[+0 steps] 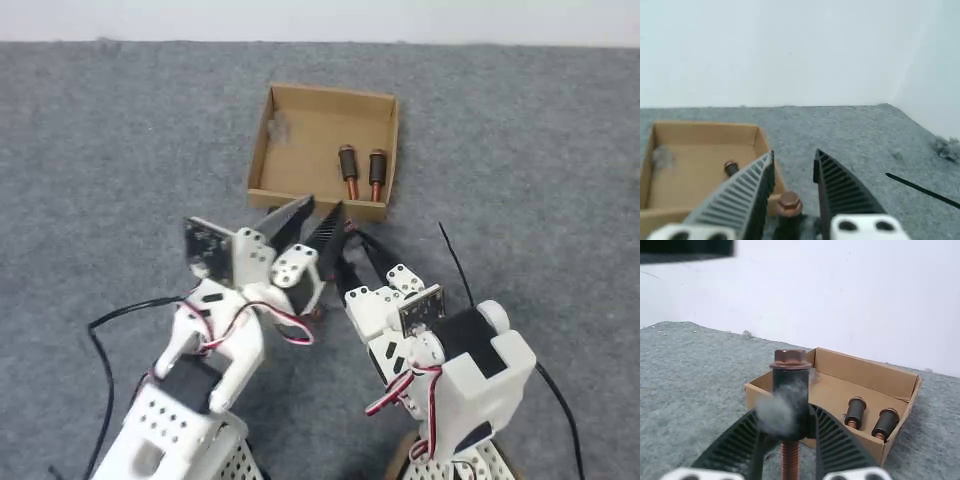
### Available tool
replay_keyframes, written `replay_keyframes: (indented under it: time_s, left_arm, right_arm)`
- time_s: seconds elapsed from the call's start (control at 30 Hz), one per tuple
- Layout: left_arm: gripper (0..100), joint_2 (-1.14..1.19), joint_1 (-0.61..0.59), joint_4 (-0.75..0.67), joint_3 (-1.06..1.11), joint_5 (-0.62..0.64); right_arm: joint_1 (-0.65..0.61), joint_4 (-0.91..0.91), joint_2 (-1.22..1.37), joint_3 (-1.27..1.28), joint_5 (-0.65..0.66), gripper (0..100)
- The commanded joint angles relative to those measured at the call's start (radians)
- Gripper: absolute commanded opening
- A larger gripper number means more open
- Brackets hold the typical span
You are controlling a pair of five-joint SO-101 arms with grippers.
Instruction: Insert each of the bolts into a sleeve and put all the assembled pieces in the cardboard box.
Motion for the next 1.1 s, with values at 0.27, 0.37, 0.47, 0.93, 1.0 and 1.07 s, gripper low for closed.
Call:
replay_keyframes:
  time_s: [0.27, 0.37, 0.47, 0.93, 1.0, 1.07]
  left_arm:
    - [12, -0.31, -0.319, 0.232, -0.073, 0.009]
    - [12, -0.374, -0.361, 0.307, -0.073, 0.008]
    - [12, -0.443, -0.416, 0.379, -0.073, 0.008]
    - [12, -0.463, -0.643, 0.634, -0.076, -0.049]
    - [12, -0.463, -0.643, 0.631, -0.019, -0.097]
    - [12, -0.463, -0.643, 0.631, 0.035, -0.112]
  right_arm:
    - [0.018, -0.024, -0.054, 0.028, 0.018, 0.6]
    - [0.035, -0.024, -0.054, 0.028, 0.015, 0.6]
    - [0.048, -0.024, -0.054, 0.023, 0.012, 0.6]
    - [0.047, -0.024, -0.054, 0.028, 0.012, 0.6]
    - [0.048, -0.024, -0.054, 0.028, 0.015, 0.6]
    - [0.048, -0.024, -0.054, 0.028, 0.015, 0.6]
